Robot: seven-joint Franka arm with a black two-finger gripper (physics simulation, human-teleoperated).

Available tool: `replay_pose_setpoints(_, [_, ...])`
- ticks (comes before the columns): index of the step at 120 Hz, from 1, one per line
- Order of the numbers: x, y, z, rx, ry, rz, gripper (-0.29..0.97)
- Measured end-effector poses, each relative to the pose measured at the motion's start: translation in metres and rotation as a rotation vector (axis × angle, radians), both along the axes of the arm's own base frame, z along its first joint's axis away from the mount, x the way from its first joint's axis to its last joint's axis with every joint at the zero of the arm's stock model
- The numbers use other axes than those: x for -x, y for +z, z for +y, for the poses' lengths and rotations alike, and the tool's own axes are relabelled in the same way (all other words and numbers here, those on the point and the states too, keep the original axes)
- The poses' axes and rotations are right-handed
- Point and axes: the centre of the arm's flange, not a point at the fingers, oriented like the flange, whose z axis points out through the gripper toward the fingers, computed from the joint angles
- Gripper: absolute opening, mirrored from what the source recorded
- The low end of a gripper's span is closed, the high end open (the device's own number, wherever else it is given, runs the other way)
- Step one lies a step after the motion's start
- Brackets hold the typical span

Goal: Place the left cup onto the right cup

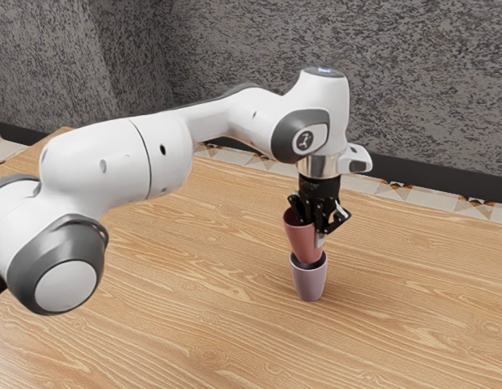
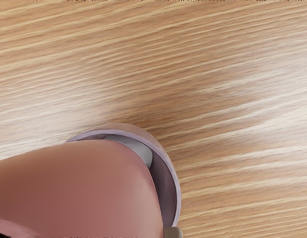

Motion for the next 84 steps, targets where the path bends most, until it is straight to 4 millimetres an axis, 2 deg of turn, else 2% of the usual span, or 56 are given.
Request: replay_pose_setpoints(84, [-0.003,-0.023,-0.001,-0.015,0.021,0.019,-0.09])
